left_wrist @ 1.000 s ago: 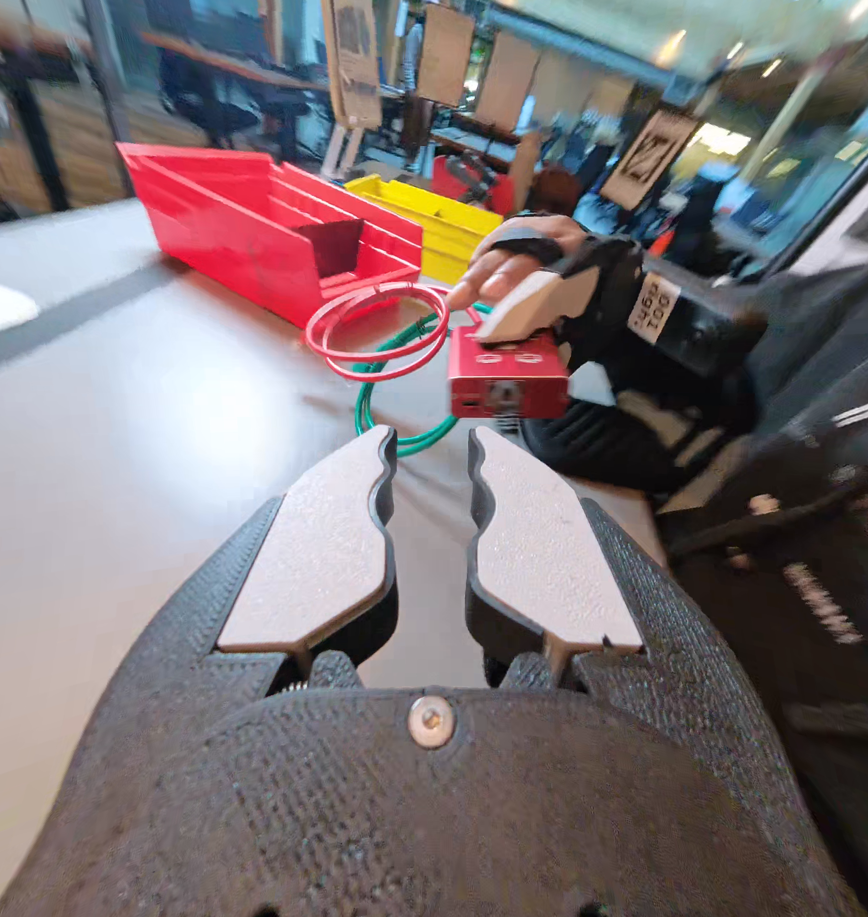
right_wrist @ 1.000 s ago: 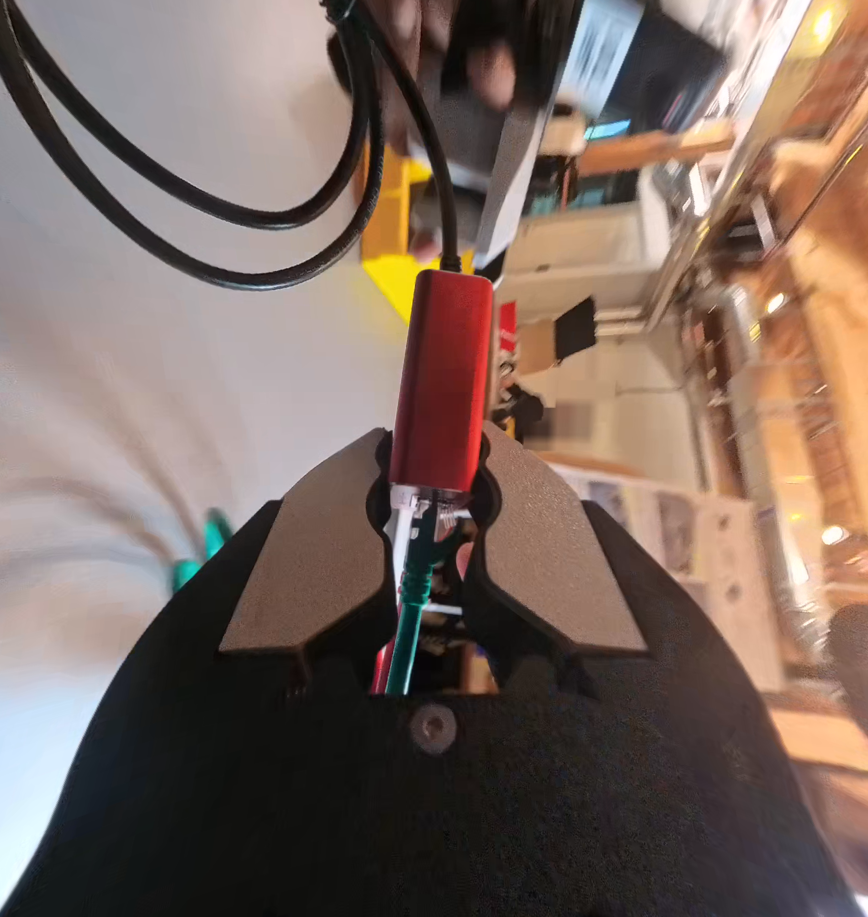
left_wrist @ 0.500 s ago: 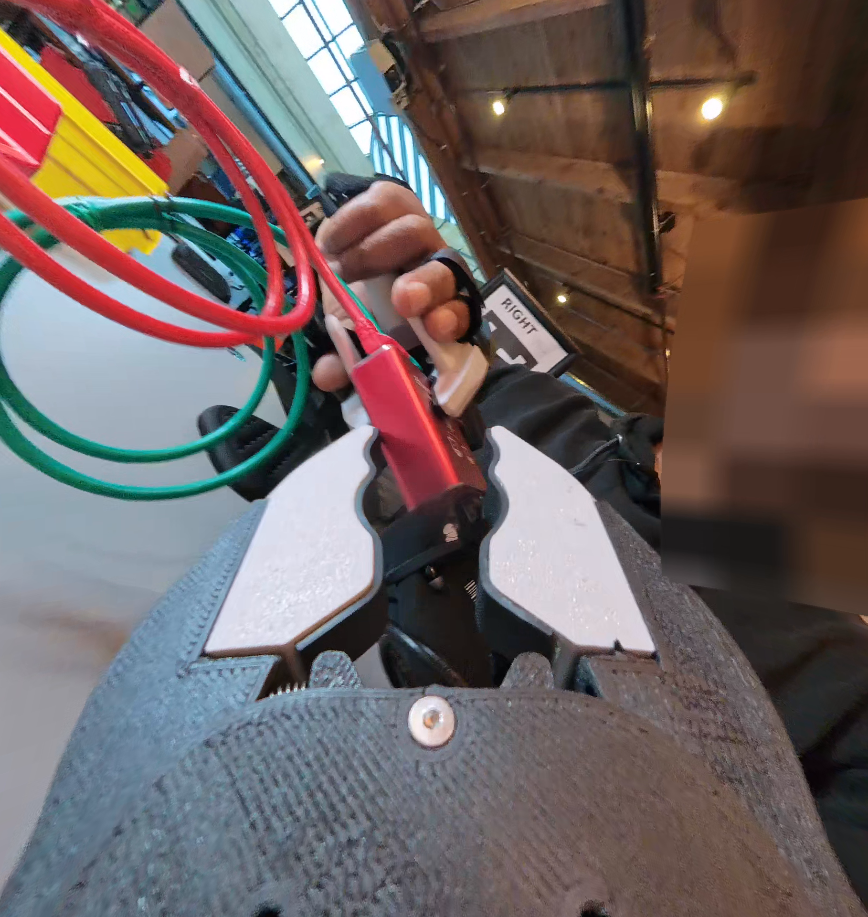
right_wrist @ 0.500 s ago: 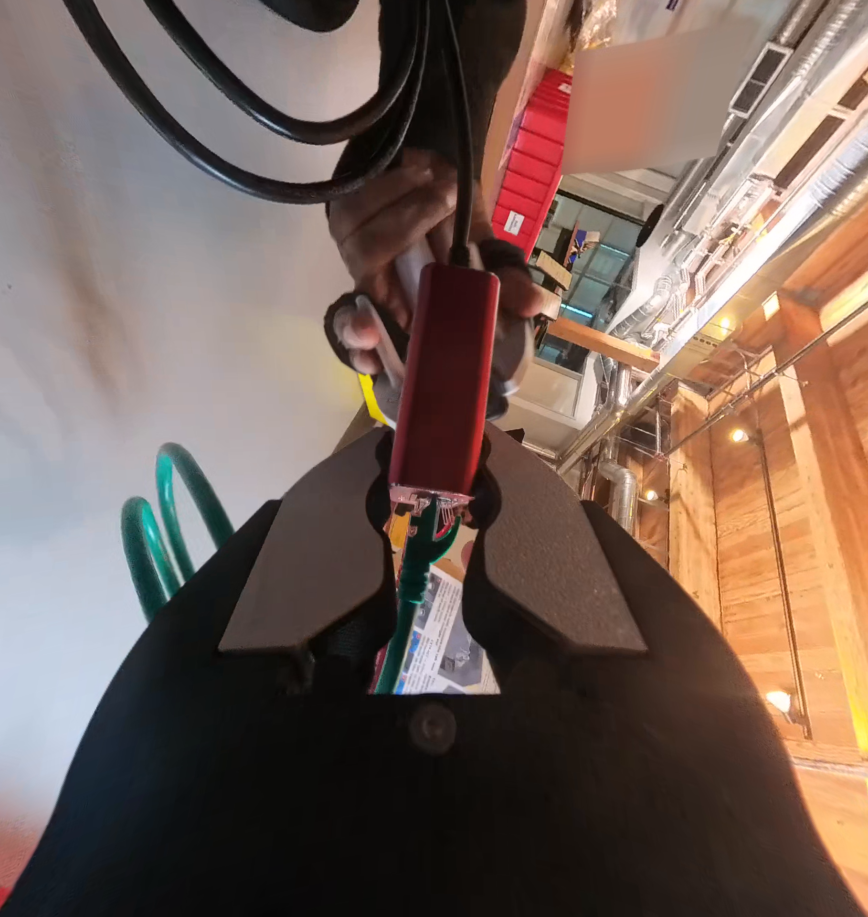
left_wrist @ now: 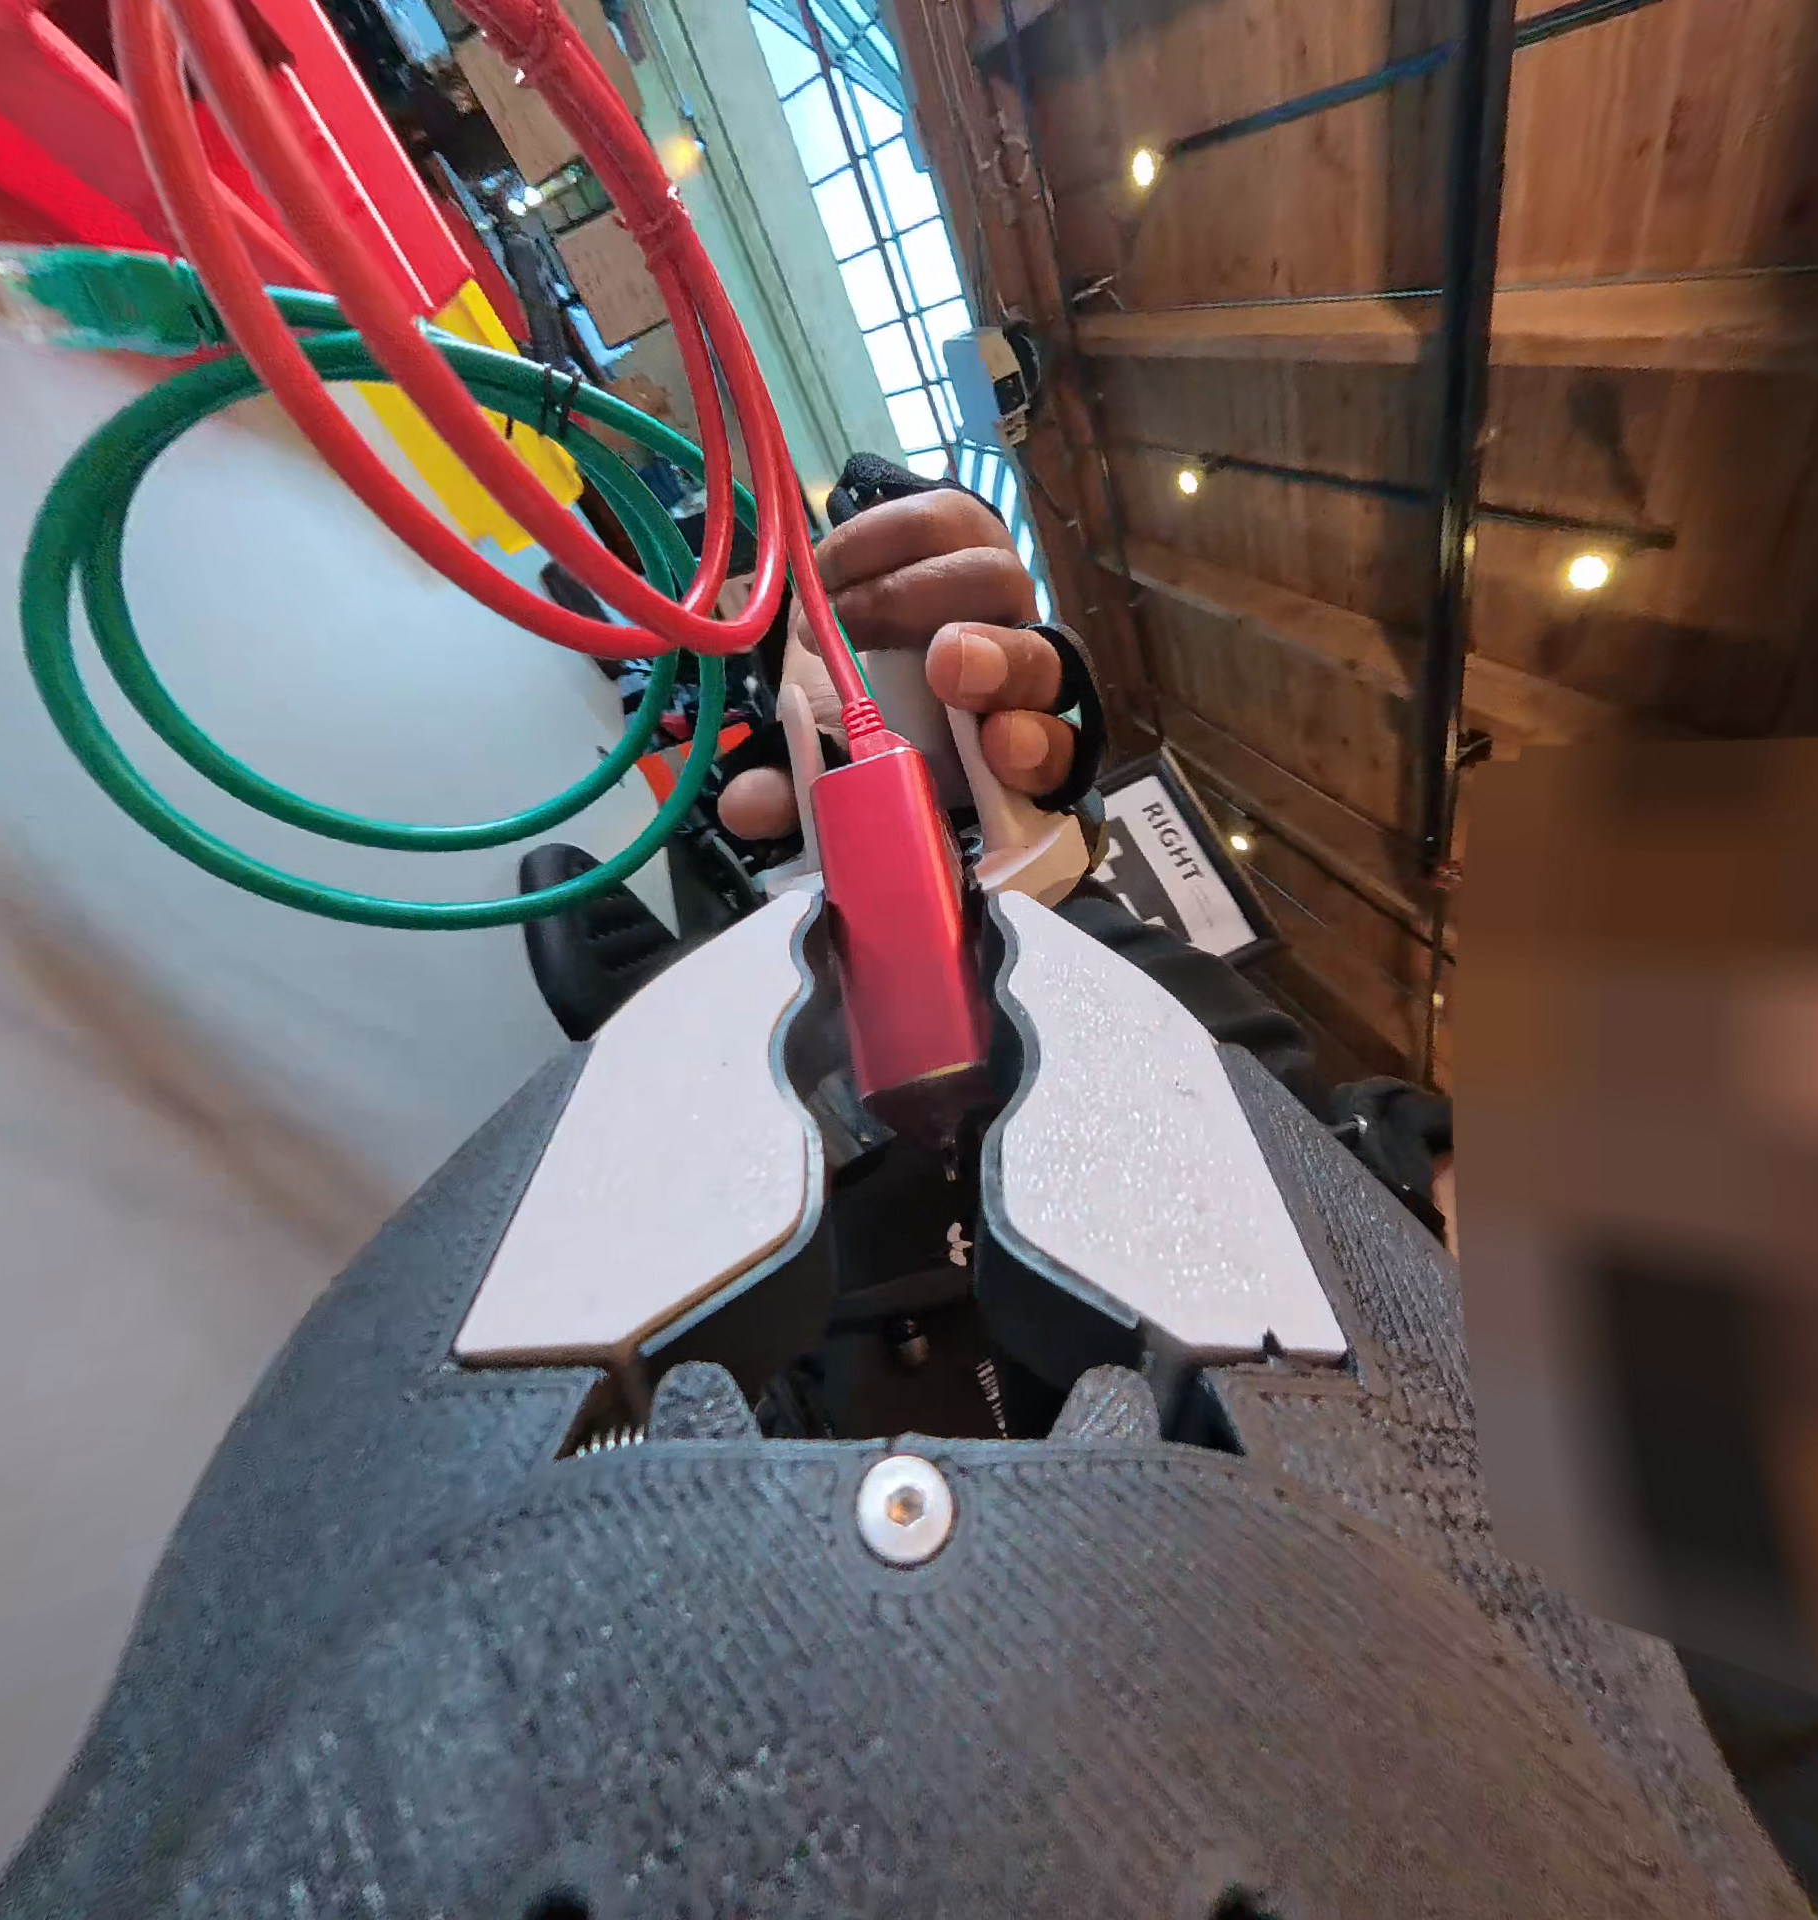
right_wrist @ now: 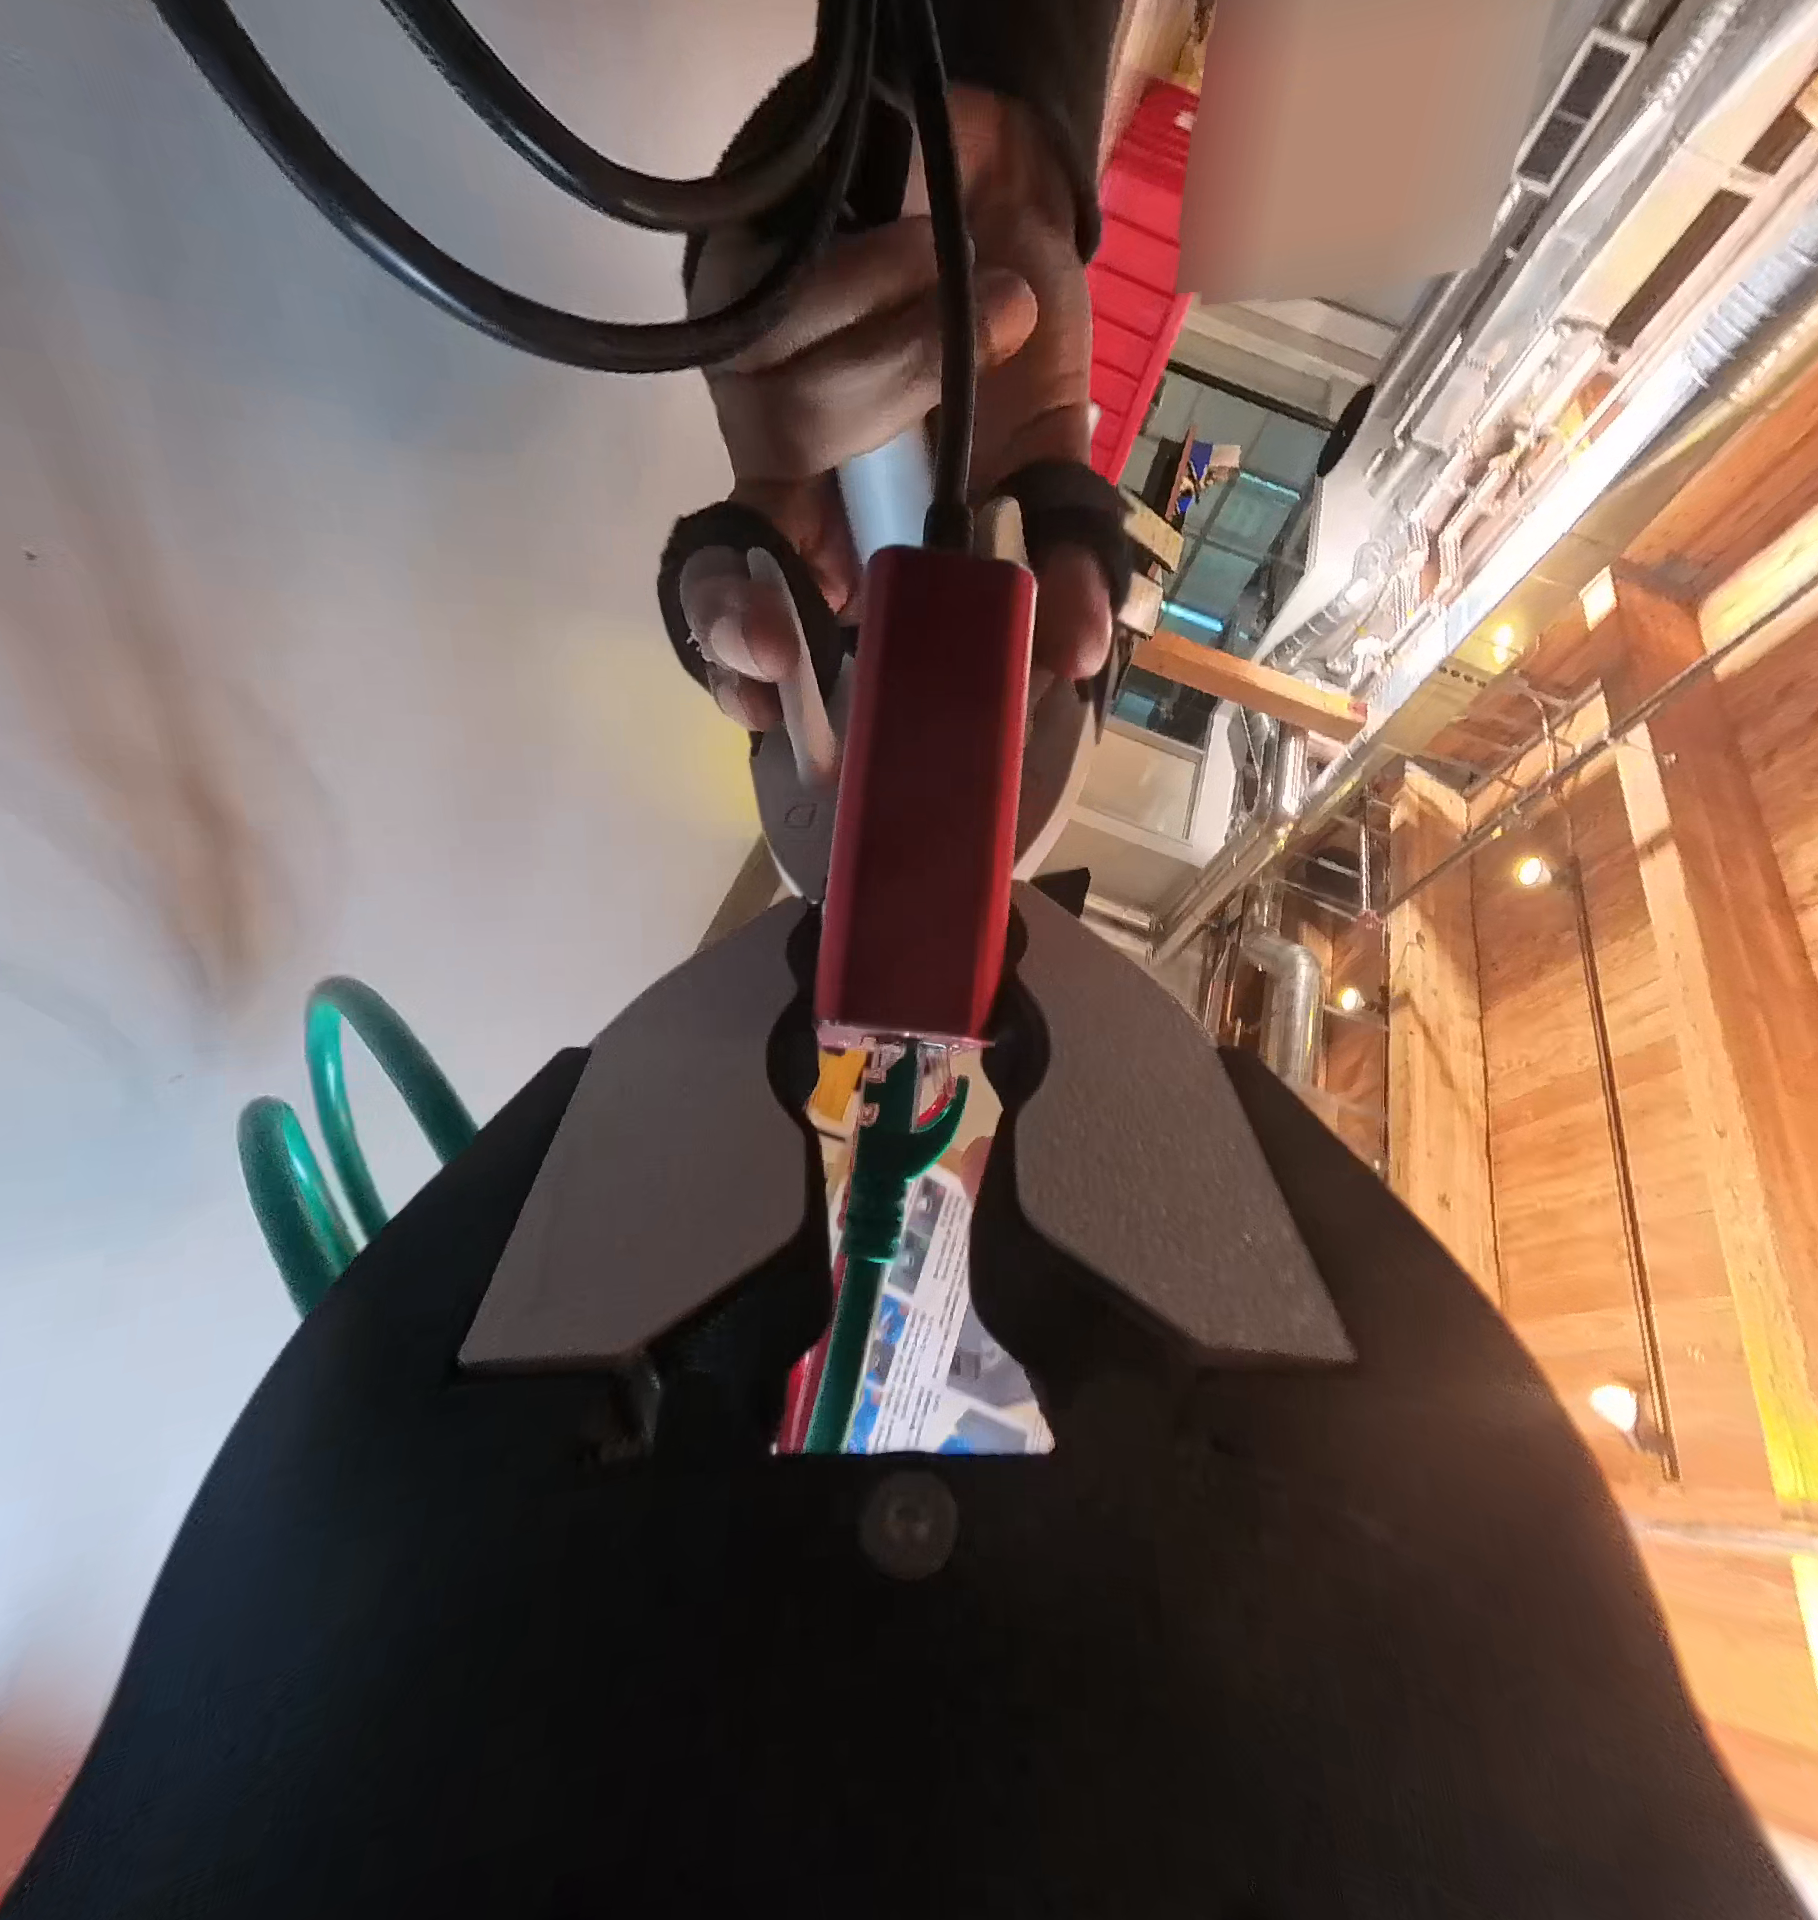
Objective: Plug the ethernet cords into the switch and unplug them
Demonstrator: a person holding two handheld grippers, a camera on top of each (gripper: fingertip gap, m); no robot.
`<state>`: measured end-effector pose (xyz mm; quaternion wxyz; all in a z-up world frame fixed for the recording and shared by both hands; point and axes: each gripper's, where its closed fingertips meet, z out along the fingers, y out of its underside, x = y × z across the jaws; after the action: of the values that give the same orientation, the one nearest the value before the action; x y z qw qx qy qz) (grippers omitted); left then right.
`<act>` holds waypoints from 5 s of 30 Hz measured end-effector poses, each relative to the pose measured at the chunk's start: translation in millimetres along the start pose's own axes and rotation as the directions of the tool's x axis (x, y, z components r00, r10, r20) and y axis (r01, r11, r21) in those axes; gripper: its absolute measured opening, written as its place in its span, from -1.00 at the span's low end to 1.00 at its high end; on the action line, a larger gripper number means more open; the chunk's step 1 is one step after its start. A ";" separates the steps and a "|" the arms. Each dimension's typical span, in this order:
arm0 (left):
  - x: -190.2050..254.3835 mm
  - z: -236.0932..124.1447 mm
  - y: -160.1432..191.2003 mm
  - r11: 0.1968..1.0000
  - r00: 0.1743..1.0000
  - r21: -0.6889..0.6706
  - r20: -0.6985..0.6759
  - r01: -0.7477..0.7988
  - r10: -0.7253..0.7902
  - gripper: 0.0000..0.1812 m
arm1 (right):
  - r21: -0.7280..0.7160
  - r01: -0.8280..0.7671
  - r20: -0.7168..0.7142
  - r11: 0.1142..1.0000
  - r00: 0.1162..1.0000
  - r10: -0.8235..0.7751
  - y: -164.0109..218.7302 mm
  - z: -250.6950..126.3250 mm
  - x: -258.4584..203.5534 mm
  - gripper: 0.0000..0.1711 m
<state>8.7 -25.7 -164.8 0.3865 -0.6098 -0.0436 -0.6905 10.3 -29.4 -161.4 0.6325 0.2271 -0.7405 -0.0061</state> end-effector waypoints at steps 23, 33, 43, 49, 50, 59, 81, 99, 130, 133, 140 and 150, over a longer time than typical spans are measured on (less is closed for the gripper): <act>25.1 -48.9 -68.5 0.787 0.783 0.251 0.464 -0.564 0.413 -0.58 | -0.334 -0.534 -0.160 0.777 0.844 0.511 82.5 -0.6 20.0 -0.69; 37.4 -99.5 -84.9 0.506 0.253 -0.116 0.758 -0.855 0.601 -0.61 | -0.374 -0.883 -0.429 0.282 0.435 0.792 251.6 -139.0 94.9 -0.69; -6.5 -88.9 -80.7 0.552 0.230 -0.202 0.756 -0.809 0.613 -0.64 | -0.340 -0.940 -0.539 0.011 0.205 0.817 397.0 -204.5 43.9 -0.69; -30.6 -84.4 -73.9 0.584 0.220 -0.258 0.752 -0.769 0.621 -0.65 | -0.171 -0.985 -0.546 0.030 0.120 0.829 431.1 -175.3 12.6 -0.69; -33.5 -84.0 -72.4 0.588 0.217 -0.267 0.752 -0.763 0.623 -0.65 | -0.133 -0.991 -0.562 -0.008 0.069 0.824 438.0 -173.1 -1.0 -0.69; -33.8 -91.5 -76.2 0.573 0.189 -0.285 0.754 -0.769 0.629 -0.66 | -0.600 -0.697 -0.573 -0.393 0.032 0.819 429.8 -159.4 -201.5 -0.68; -14.7 -322.9 -68.1 0.720 -0.249 -0.576 0.817 -0.387 0.520 -0.46 | -0.933 -0.358 -0.013 0.036 0.133 0.991 212.3 -187.3 -195.0 -0.15; -92.3 -288.9 -74.6 0.312 -0.353 -0.948 0.269 0.069 0.896 -0.66 | -0.889 -0.384 0.144 0.247 0.278 0.950 159.8 -123.0 -213.2 -0.64; -110.5 39.1 -21.0 0.681 0.072 -0.446 0.805 -0.581 0.589 -0.73 | -0.110 -0.862 -0.731 -0.495 -0.267 0.628 82.7 -187.8 -140.0 -0.74; -90.7 46.0 -28.3 0.628 0.042 -0.435 0.801 -0.646 0.598 -0.77 | -0.126 -0.903 -0.767 -0.412 -0.174 0.617 80.3 -197.3 -124.9 -0.80; 29.0 42.2 -65.4 0.382 -0.183 -0.488 0.772 -0.785 0.609 -0.87 | -0.091 -0.976 -0.775 -0.198 -0.055 0.629 85.6 -192.3 -26.9 -0.82; 190.0 -148.3 -65.9 0.336 -0.461 -0.516 0.856 -0.788 0.234 -0.88 | 0.076 -0.997 -0.482 0.001 -0.036 0.875 82.0 2.5 135.5 -0.82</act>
<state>-141.8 -149.8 -8.8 0.6530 -0.6918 -0.0938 0.2936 -32.1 -3.1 -11.0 0.6170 -0.4515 -0.5297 0.3672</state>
